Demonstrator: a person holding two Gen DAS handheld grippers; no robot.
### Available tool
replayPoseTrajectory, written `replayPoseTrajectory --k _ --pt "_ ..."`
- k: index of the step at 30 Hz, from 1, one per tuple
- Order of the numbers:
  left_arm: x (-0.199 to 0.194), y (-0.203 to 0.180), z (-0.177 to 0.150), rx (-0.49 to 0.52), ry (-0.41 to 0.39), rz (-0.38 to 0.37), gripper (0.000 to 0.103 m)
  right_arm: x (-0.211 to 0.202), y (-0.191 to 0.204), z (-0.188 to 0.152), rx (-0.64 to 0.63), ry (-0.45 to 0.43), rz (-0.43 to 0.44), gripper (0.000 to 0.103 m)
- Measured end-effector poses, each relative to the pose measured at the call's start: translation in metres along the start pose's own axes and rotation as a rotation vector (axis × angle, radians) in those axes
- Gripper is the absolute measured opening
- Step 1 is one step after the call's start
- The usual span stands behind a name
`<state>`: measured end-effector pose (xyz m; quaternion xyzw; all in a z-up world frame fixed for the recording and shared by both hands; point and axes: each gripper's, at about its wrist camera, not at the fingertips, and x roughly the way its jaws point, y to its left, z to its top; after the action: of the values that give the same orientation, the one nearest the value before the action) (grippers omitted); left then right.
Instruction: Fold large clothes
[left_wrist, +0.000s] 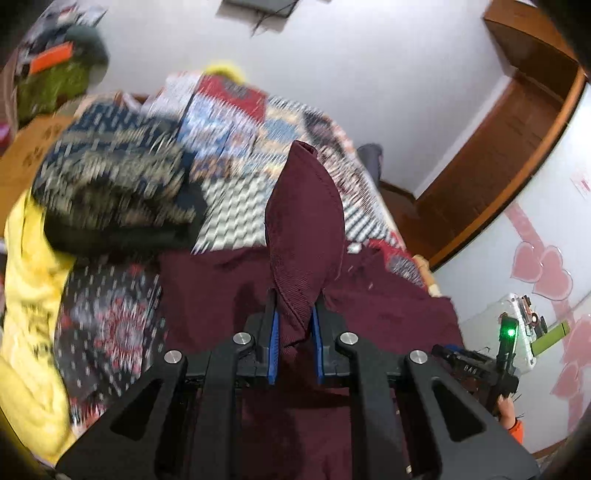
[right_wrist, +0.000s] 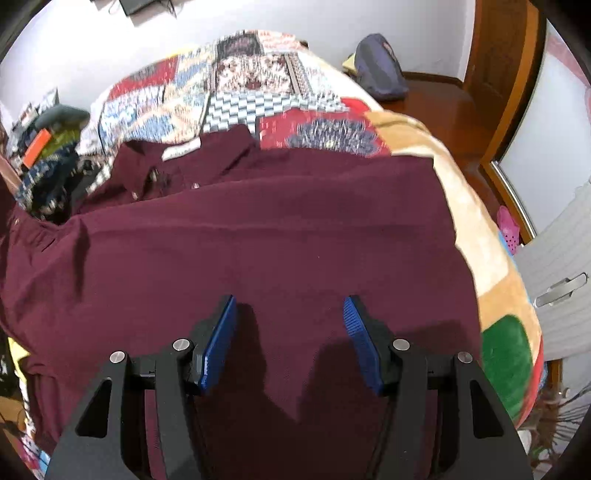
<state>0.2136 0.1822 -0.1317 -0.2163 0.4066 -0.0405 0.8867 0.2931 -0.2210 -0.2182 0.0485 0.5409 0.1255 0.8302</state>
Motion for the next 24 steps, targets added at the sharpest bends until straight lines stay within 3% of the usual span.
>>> replayPoseTrajectory --k 9,11,13,17,24 --pt "0.031 0.057 -0.058 -0.088 0.162 0.069 0.024 0.001 0.002 -0.008 -0.024 0.019 -0.034 0.056" --pt "0.035 0.061 -0.066 -0.084 0.187 0.087 0.034 0.002 0.003 -0.008 -0.026 0.021 -0.043 0.056" --pt "0.036 0.064 -0.074 -0.055 0.190 0.188 0.043 0.003 0.006 -0.009 -0.027 0.019 -0.054 0.056" --pt "0.030 0.072 -0.085 0.008 0.191 0.350 0.043 0.003 0.008 -0.011 -0.027 0.014 -0.062 0.057" --pt "0.008 0.066 -0.064 0.030 0.134 0.317 0.046 -0.010 0.016 -0.002 -0.021 0.010 -0.010 0.056"
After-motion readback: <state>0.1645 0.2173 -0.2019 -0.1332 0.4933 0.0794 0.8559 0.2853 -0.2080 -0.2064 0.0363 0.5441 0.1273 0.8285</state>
